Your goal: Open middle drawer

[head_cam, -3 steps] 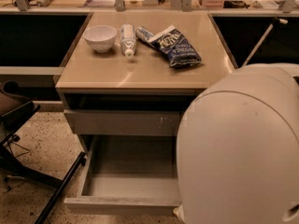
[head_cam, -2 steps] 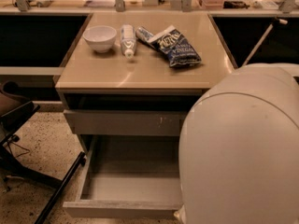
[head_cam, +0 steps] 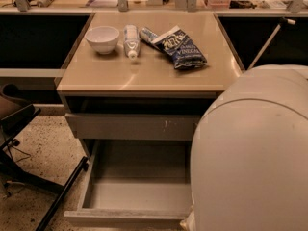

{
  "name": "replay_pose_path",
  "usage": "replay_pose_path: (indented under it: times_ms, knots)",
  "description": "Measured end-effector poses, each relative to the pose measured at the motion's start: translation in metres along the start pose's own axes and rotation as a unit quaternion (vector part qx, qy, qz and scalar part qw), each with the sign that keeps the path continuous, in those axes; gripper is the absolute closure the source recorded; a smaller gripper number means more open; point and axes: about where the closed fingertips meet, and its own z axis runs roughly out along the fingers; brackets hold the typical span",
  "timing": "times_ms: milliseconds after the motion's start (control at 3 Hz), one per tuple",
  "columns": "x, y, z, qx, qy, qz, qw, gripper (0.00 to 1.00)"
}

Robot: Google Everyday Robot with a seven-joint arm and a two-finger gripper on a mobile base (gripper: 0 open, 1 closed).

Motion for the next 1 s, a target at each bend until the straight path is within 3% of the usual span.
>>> replay_pose_path:
  times_ms: [333,1000]
  knots:
    - [0.0000,0.0000,0.0000,0.000,0.000,0.000,1.0000,0.81]
    - [0.0000,0.0000,0.0000,0.000,0.000,0.000,1.0000,0.35]
